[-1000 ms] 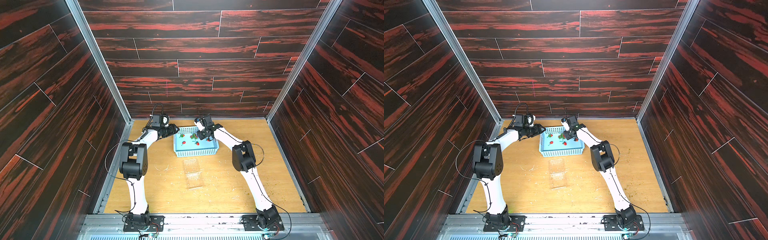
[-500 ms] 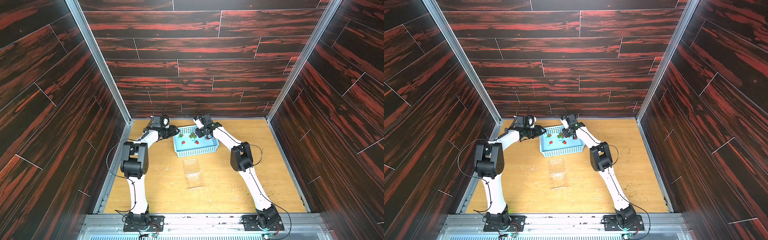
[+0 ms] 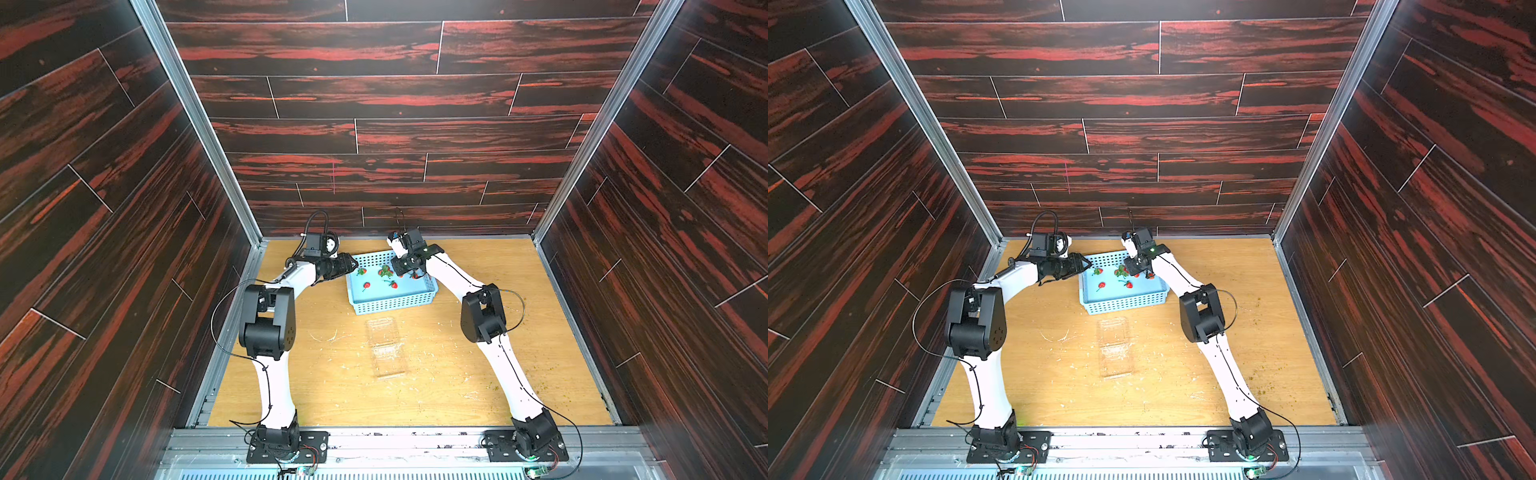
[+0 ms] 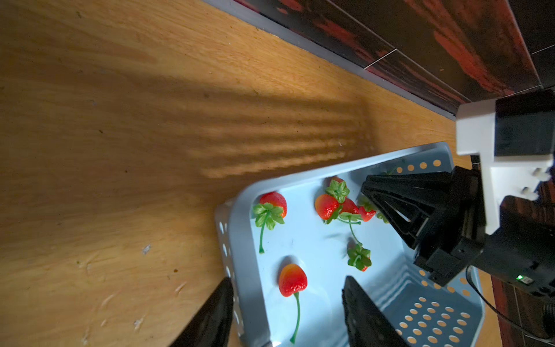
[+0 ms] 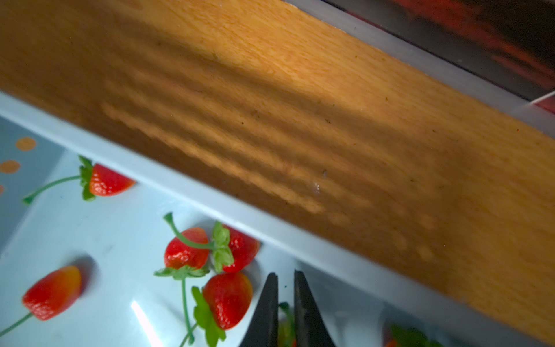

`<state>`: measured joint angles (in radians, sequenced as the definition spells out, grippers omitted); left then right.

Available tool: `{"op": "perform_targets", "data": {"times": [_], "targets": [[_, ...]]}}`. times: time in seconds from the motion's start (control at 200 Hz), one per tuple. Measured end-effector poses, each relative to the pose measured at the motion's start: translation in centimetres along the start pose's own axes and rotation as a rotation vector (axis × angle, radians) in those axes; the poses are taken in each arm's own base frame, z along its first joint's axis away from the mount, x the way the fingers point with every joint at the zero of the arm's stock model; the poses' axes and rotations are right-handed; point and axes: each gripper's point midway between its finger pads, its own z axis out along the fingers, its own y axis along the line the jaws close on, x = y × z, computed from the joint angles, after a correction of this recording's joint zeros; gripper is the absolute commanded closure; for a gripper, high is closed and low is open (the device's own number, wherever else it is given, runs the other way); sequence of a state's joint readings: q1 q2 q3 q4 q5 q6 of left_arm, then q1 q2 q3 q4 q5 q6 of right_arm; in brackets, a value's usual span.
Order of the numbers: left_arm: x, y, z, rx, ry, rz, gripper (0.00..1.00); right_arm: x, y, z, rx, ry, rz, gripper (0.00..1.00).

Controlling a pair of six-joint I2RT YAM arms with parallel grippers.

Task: Pack strawberries into containers
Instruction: Pick up the strawberry from the basket.

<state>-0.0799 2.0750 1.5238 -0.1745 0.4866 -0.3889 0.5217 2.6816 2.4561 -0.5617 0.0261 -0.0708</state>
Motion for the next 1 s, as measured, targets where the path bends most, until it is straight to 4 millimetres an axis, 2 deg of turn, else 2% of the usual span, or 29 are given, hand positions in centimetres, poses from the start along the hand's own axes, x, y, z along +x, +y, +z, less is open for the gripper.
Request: {"op": "perform_targets", "data": {"times": [0.301,0.466,0.722,0.912,1.002], "targets": [[0.3,0.1,-0.2,-0.011,0.007,0.009,0.41,0.5,0.1,-0.3,-0.002,0.017,-0.011,0.99],[0.4,0.0,-0.6,-0.012,0.006,0.014,0.41,-0.2,0.2,-1.9,-0.004,0.007,-0.016,1.0],[0.8,0.1,-1.0,-0.024,0.008,0.018,0.41,-2.4,1.1,-7.2,-0.028,-0.052,-0.024,1.0],[1.3,0.3,-1.2,-0.034,0.013,0.014,0.41,-1.9,2.9,-11.8,-0.093,-0.09,-0.031,1.0],[1.3,0.4,-1.4,-0.038,0.01,0.015,0.41,-1.3,4.9,-14.5,-0.148,-0.116,-0.049,1.0]]}}
